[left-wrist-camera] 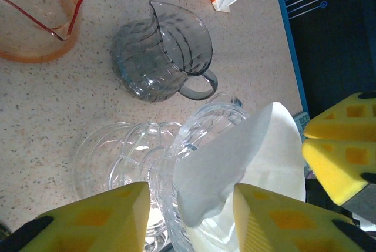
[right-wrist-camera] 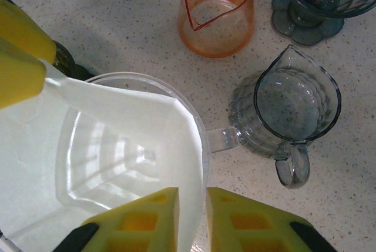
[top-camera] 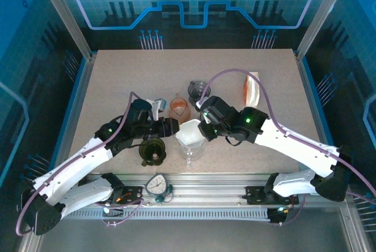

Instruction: Place the coffee filter in the dripper

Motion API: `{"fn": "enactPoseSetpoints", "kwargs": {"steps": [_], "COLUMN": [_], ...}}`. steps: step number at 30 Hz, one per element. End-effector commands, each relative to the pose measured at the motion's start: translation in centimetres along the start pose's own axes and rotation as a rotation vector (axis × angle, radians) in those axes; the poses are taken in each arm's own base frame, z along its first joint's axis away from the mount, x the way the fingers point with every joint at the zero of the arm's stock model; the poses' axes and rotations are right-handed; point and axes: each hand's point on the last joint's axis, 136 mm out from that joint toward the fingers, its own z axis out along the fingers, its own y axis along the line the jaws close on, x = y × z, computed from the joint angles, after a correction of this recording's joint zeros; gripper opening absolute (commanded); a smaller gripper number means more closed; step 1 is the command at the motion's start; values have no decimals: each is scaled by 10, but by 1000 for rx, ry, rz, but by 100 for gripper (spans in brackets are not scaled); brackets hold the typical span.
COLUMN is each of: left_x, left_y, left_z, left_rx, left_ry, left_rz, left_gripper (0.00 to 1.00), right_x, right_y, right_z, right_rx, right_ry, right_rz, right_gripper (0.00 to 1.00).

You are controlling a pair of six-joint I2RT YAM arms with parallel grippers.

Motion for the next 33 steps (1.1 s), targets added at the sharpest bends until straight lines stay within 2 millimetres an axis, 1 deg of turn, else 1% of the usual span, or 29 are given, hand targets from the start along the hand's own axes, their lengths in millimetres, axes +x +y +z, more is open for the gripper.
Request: {"fn": "enactPoseSetpoints", "kwargs": {"steps": [1,11,12,14,17,19,23,29,33], "left_x": [6,9,9,8,4,4,7,19,24], "left_y": [-1,9,10,10,4,0,0,8,10], "left_z": [7,12,11,9,4,1,-2,-4,-4], "left_rx": [31,-7,-8,-15,11,22,18,-21,-19], "left_ry": [24,24,23,14,-4,-4,14,65,83], "left_rz": [-21,-29,-27,-26,-12,-2,8,14,10], "left_gripper": [43,43,44,49,56,57,57,40,36], "right_x": [-3,8,9,11,9,7,5,6,7], "right_y": [-3,2,2,3,4,4,4,4,4], "right_z": [6,22,23,25,24,23,21,20,21], "right_rx": [21,19,17,15,17,17,19,21,20], "right_ry": [-15,39,42,49,41,37,34,35,35], "right_rz": [-6,-20,-19,-20,-21,-22,-25,-25,-23], "right_gripper": [17,11,11,11,11,12,12,12,12]}}
